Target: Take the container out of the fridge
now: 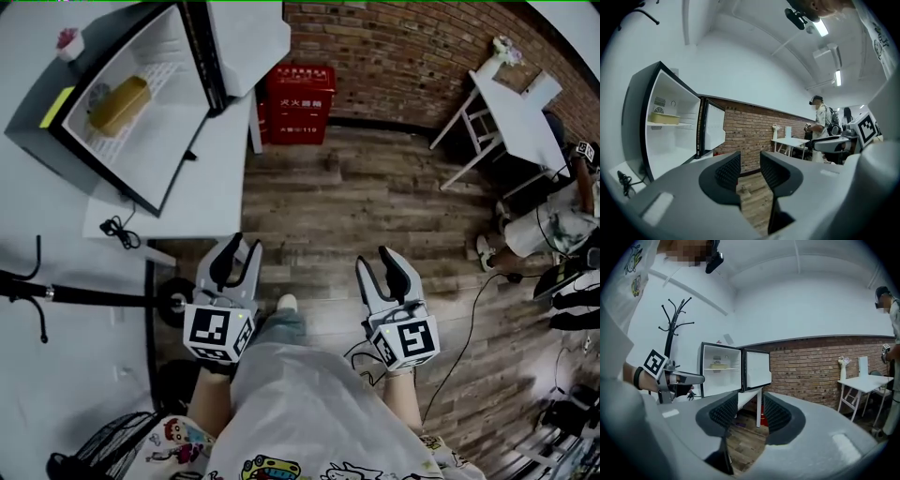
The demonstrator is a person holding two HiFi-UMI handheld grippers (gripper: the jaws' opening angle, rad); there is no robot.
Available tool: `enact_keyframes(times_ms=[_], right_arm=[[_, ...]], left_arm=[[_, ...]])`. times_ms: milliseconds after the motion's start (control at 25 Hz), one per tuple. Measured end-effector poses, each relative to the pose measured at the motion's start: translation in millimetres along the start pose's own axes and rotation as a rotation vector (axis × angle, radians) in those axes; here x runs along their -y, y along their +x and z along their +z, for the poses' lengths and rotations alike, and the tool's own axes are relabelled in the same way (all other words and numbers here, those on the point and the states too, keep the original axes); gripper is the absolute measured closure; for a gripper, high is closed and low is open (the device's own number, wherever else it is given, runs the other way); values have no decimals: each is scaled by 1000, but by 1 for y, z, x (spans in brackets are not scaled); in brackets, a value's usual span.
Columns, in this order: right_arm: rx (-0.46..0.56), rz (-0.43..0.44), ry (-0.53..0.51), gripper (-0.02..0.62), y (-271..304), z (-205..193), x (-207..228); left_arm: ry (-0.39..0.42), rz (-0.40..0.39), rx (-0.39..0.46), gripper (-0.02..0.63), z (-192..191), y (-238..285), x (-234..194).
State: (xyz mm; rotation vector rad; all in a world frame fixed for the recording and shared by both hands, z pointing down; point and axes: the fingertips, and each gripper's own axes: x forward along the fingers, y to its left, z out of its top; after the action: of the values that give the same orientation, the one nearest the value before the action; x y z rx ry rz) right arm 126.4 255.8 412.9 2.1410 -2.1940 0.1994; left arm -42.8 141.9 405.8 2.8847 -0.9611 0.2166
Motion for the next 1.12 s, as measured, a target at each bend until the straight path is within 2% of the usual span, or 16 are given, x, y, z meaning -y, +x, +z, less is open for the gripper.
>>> enact_keyframes(times_ms=[320, 600, 880, 1120], right_arm=[[8, 30, 3, 405, 88, 13, 10], [-24, 40, -20, 393, 131, 20, 8], [-24, 82, -34, 390, 163, 28, 6], [-13, 183, -59, 383, 207, 34, -2]], left_arm=[[5, 12, -3, 445, 11, 46, -60], [-19, 16, 9, 422, 11, 68, -92], [-32, 86, 10, 417, 7, 73, -121], [-35, 176, 17, 416, 5, 80, -144]])
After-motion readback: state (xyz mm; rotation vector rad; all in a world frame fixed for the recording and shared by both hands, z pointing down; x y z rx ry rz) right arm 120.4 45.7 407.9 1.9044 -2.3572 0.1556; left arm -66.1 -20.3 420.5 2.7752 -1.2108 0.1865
